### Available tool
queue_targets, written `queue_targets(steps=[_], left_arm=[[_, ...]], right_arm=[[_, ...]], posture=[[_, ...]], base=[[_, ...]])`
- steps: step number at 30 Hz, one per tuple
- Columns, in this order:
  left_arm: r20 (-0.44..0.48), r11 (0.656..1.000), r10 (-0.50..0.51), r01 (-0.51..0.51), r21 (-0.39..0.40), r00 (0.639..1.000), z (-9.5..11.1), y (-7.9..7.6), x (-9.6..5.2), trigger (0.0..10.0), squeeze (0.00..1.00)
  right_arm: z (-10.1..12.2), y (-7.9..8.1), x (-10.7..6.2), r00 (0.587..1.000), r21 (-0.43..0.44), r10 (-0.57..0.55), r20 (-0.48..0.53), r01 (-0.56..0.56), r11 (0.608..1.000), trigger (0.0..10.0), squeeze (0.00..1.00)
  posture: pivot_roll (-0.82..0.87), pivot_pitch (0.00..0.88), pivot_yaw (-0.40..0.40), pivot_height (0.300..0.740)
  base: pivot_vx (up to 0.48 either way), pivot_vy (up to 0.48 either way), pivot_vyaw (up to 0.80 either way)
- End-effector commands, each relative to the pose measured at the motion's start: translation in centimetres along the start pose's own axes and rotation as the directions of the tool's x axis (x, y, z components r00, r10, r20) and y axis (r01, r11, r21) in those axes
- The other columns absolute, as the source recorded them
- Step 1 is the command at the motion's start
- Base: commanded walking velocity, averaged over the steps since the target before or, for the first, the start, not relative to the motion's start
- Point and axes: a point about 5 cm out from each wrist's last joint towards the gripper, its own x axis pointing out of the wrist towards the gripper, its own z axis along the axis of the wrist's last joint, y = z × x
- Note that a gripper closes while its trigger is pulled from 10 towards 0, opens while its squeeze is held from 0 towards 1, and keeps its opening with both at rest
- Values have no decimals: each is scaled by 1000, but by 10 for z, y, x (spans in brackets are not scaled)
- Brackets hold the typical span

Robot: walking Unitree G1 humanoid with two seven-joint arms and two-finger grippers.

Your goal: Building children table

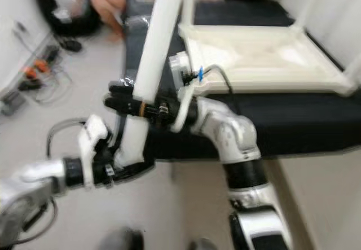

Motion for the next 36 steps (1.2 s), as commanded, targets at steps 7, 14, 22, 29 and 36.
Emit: queue_targets(steps=[7, 14, 22, 29, 36], left_arm=[[1, 996, 77, -77, 35, 997, 3, 11, 1, 10000, 1000], [16, 985, 142, -142, 96, 990, 9, 17, 0, 10000, 0], [36, 952, 243, -245, 185, 969, 14, 28, -6, 10000, 0], [73, 881, 413, -419, 221, 908, 15, 48, -20, 10000, 0], [199, 760, 582, -615, 210, 788, 29, 61, -28, 10000, 0]], right_arm=[[1, 3, 4, 1000, -19, 9, 1, -9, 1000, 0, 0], [3, -8, 0, 997, -37, -79, 10, 80, 996, 0, 0], [14, -40, -16, 913, -82, -395, 99, 403, 911, 0, 0], [31, -60, -36, 769, -76, -604, 212, 629, 774, 0, 0], [52, -70, -54, 507, -201, -793, 338, 862, 466, 0, 0]], posture=[[66, 160, -33, 740], [65, 151, -34, 740], [63, 125, -33, 740], [64, 117, -36, 740], [67, 112, -36, 740]], base=[[0, 0, 0], [0, 0, 0], [0, 0, 0], [0, 0, 0], [0, 0, 0]])
